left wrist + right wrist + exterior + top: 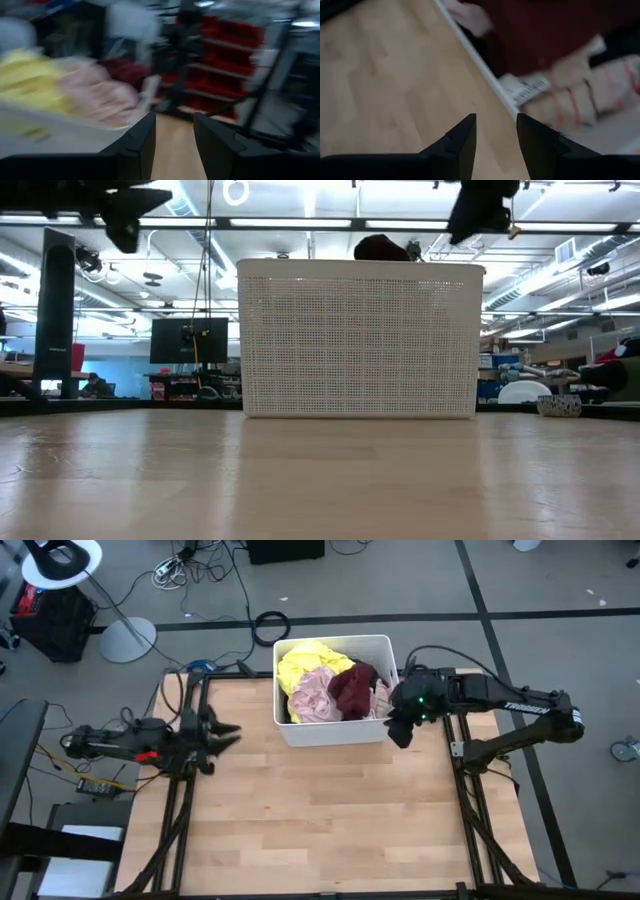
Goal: Sort clothes
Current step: Return to Home Position
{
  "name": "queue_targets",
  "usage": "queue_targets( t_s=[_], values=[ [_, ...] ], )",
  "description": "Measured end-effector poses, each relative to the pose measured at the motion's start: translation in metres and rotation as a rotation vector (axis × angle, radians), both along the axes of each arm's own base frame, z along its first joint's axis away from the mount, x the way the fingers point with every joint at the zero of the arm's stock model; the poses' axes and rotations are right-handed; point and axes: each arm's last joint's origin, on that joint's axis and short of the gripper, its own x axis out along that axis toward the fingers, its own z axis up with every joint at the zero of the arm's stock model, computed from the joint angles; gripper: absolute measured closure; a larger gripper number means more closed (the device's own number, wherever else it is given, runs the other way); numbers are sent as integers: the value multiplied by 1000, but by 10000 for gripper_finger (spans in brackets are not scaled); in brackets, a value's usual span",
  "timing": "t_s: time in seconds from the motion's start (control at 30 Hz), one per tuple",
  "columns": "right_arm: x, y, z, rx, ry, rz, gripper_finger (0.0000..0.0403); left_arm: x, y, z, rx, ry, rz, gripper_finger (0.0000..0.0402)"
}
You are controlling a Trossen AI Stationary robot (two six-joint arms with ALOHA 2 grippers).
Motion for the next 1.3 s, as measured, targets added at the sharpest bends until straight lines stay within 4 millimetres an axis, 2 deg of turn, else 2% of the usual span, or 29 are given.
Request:
queue_targets(
  t_s=[0.13,0.23,0.37,0.5,0.7,0.87,1.17,1.3],
  values=[
    [8,17,0,-37,-64,71,262,12,-7,-26,115,-147,-169,264],
    [14,28,-10,-59,-104,127,262,14,-8,-42,129,-203,-187,264],
    [25,43,-36,-15,-163,175,261,17,-9,-59,118,-171,-194,264],
    [35,56,-63,25,-289,204,262,17,-9,-65,107,-157,-211,264],
    [40,60,-89,112,-417,177,261,19,-6,-75,128,-122,-178,264],
    [40,61,-93,154,-431,166,262,20,2,-84,110,-69,-126,264],
    [40,61,-91,151,-450,171,262,20,14,-84,126,-65,-63,264],
    [40,61,-91,150,-445,171,262,20,17,-87,126,-39,-102,264]
  ],
)
